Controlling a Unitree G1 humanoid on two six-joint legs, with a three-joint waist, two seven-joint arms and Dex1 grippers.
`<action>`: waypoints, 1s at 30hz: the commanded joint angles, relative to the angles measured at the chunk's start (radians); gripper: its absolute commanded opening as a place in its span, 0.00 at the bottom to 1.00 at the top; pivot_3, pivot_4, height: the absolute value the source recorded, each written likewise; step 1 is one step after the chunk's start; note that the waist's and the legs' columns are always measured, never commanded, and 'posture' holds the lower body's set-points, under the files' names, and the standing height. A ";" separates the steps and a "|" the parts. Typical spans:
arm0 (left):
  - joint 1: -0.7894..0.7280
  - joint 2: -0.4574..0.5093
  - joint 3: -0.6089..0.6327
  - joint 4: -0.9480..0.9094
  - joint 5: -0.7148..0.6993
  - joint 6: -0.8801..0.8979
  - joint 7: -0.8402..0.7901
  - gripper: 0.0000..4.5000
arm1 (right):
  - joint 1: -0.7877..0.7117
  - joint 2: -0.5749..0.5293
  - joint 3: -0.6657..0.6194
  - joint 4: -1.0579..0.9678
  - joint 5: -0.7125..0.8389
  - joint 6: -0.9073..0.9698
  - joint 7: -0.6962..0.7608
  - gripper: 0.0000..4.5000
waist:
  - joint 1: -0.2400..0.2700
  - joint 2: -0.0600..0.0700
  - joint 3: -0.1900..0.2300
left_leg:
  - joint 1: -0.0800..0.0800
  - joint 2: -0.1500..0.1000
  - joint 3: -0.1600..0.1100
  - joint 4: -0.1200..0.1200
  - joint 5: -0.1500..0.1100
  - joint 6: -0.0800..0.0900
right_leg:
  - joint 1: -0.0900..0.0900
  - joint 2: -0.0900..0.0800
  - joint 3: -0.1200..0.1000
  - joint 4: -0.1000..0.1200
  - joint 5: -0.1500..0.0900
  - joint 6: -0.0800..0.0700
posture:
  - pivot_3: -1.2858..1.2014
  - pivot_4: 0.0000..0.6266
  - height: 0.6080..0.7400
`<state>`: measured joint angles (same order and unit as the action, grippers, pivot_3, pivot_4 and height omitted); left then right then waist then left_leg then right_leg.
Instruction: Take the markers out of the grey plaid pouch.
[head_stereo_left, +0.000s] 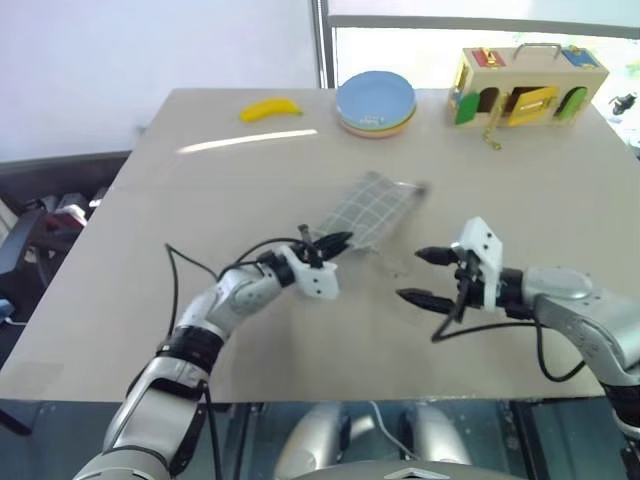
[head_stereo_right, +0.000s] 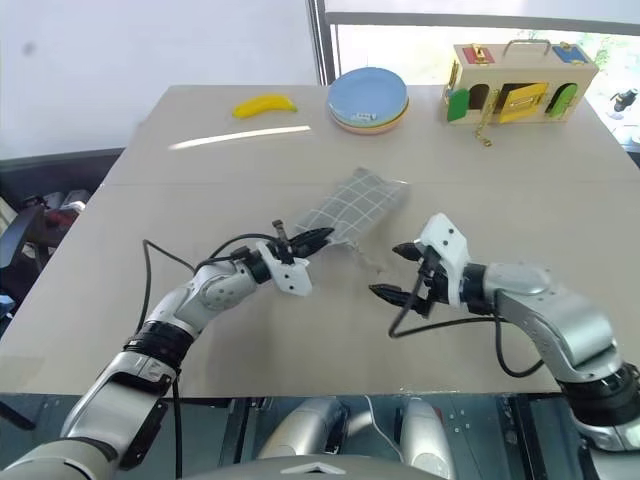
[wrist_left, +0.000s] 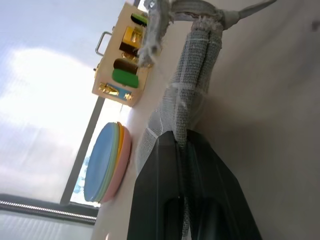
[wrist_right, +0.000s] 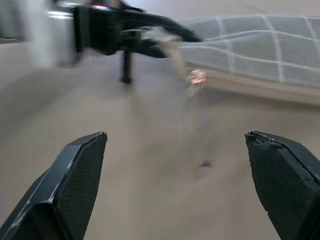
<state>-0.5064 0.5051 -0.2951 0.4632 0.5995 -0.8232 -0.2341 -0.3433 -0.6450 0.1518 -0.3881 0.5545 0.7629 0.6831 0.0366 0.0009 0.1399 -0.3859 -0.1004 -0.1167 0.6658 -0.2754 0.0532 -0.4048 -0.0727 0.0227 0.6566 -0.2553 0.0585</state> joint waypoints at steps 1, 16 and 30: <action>0.025 -0.011 -0.025 -0.082 -0.034 0.017 -0.033 0.01 | -0.047 0.027 0.034 0.026 -0.045 0.002 -0.009 1.00 | 0.000 0.000 0.000 | -0.001 0.000 0.000 0.000 0.000 0.000 | -0.002 0.000 0.000 0.000 0.000 0.000 | 0.52 0.24 1.00; 0.084 -0.061 -0.008 -0.205 -0.185 0.167 -0.116 0.00 | -0.068 -0.037 0.049 0.074 -0.111 0.024 0.069 0.00 | -0.017 0.000 0.000 | -0.011 0.000 0.000 0.003 0.000 0.000 | -0.010 0.000 -0.001 0.002 0.000 0.000 | 0.52 0.24 1.00; 0.220 -0.072 0.034 -0.540 -0.717 0.603 -0.486 0.00 | -0.186 -0.172 -0.125 0.601 -0.335 -0.250 -0.032 0.00 | -0.024 0.000 0.000 | -0.011 0.000 0.001 0.003 0.000 0.000 | -0.010 0.000 0.001 0.002 0.000 0.000 | 0.52 0.24 1.00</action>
<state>-0.3011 0.4125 -0.3163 -0.0020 -0.0174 -0.2841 -0.6806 -0.5094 -0.7752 0.0986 0.1539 0.2698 0.5458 0.6892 0.0127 0.0008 0.1397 -0.3967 -0.1000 -0.1159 0.6693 -0.2750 0.0527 -0.4148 -0.0722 0.0241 0.6586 -0.2552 0.0583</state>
